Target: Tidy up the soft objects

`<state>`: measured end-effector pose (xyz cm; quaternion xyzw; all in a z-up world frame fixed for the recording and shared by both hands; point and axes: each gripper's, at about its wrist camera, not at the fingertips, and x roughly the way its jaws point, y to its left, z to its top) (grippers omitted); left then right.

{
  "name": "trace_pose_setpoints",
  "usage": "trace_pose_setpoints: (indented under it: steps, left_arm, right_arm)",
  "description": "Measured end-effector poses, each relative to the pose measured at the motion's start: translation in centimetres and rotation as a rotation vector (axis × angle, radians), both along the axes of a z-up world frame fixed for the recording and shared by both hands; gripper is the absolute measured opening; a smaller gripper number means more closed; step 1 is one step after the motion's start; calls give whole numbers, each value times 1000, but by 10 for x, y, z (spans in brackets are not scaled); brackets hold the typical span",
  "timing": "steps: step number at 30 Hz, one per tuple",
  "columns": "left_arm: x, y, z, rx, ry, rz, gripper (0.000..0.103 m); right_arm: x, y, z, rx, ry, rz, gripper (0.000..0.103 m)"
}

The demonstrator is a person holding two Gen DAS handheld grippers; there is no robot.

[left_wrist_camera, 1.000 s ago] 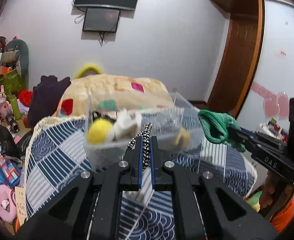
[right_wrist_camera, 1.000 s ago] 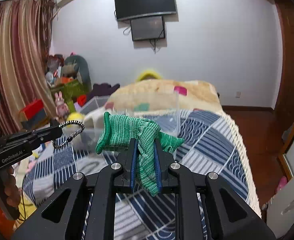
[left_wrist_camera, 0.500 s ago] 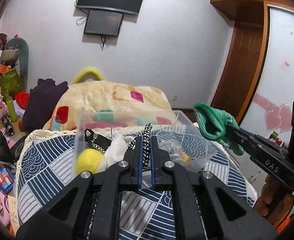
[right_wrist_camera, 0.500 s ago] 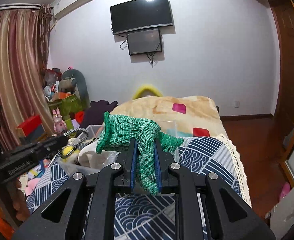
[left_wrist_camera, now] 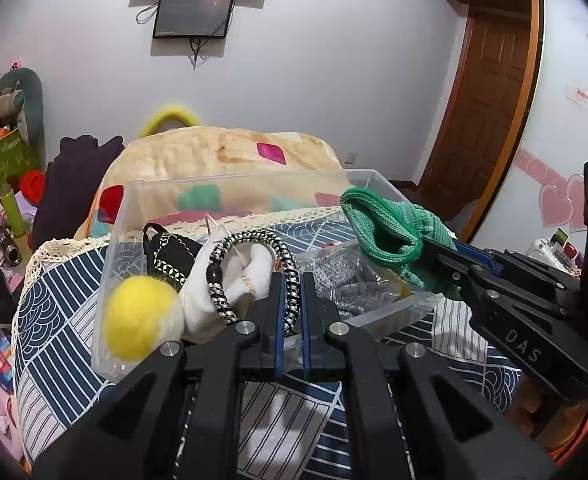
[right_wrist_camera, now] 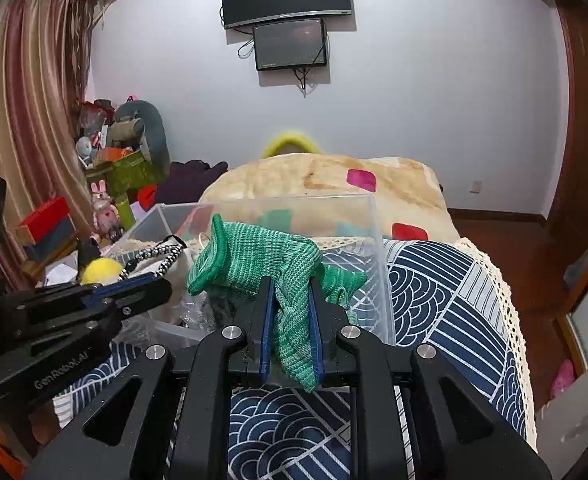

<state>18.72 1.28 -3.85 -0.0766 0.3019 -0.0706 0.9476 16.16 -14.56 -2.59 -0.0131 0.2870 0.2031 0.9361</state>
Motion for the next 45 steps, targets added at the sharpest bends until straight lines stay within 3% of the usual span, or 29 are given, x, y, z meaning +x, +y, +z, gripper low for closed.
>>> trace_pose_setpoints:
  steps: [4, 7, 9, 12, 26, 33, 34, 36, 42, 45]
  left_arm:
    - [-1, 2, -3, -16, 32, -14, 7]
    - [-8, 3, -2, -11, 19, -12, 9]
    - [-14, 3, -1, -13, 12, -14, 14]
    - [-22, 3, 1, -6, 1, -10, 16]
    - [-89, 14, 40, -24, -141, 59, 18]
    - [-131, 14, 59, -21, -231, 89, 50]
    - [-135, 13, 61, -17, -243, 92, 52]
    - [-146, 11, 64, -7, -267, 97, 59]
    - [-166, 10, 70, 3, -313, 109, 76]
    - [-171, 8, 69, 21, -324, 119, 78]
  right_arm:
    - [2, -3, 2, 3, 14, 1, 17]
    - [4, -4, 2, 7, 28, -8, 28]
    - [2, -9, 2, 43, 40, -3, 42]
    - [-3, -12, 4, 47, 26, -8, 47]
    - [-50, -27, 43, 79, -100, 21, 48]
    - [-79, -26, 57, 85, -168, 58, 50]
    - [-83, -26, 58, 81, -177, 61, 54]
    - [-89, -26, 58, 84, -195, 59, 71]
    - [-99, -26, 61, 90, -241, 50, 82]
    - [-101, -24, 60, 96, -247, 65, 84]
